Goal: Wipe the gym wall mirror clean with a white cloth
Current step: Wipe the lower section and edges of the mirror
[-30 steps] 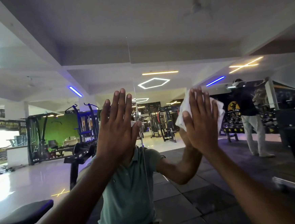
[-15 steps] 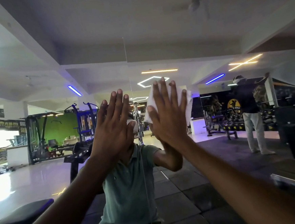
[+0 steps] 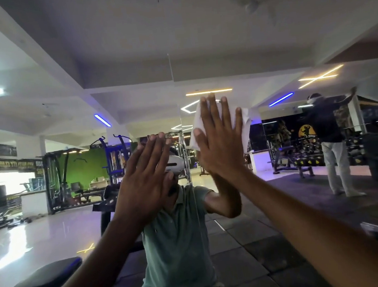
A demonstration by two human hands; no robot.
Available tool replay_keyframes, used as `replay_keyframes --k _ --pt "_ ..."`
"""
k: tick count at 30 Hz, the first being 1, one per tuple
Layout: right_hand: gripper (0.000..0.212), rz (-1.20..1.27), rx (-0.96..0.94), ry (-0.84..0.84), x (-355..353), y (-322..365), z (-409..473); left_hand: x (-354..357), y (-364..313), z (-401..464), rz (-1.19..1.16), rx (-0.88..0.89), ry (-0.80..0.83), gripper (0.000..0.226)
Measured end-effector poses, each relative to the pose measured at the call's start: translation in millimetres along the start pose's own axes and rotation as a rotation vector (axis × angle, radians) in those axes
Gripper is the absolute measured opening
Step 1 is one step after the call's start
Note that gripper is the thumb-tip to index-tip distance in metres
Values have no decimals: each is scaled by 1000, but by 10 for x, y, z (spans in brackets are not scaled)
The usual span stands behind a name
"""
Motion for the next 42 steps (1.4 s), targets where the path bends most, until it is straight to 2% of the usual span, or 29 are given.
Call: replay_keyframes --k 7,10,14,17,22,27,31,33,35,37,39,42 --pt "71 30 -184 83 23 -30 -1210 0 4 -4 12 -4 -6 66" --pt "73 5 -196 72 7 -188 -908 -3 -15 -23 5 -9 -5 67" --pt "75 -26 0 -1 -47 -186 -133 -2 -26 -18 -10 -18 -16 67" --pt "71 -43 79 -50 24 -44 -252 0 -26 -10 -7 -24 -11 66" --pt "71 33 -174 70 56 207 -1046 1 -13 -20 -28 -13 7 67" --pt "71 -10 -284 82 -26 182 -416 -31 -61 -40 -47 -25 6 67" --pt "72 -20 -241 44 -85 183 251 -52 -78 -35 -42 -15 -18 65" --pt "73 -5 -196 26 -85 243 212 -46 -67 -36 -44 -35 -27 64" --pt "74 -8 -253 43 -100 297 14 -30 -59 -48 -40 -44 -47 65" --pt "73 -23 -371 67 -110 164 -102 0 -63 -49 -32 -31 -53 66" --pt "73 -35 -383 51 -126 -246 -38 20 -49 -46 -25 -26 -48 66" --pt "79 -97 -72 2 -153 -1221 50 45 -50 -40 -20 -30 -35 67"
Point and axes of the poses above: each hand's wrist, its own z-axis towards the middle knuckle, its own x-axis out of the palm, y = z × x, the point moved 3 cm from there along z, towards the middle knuckle
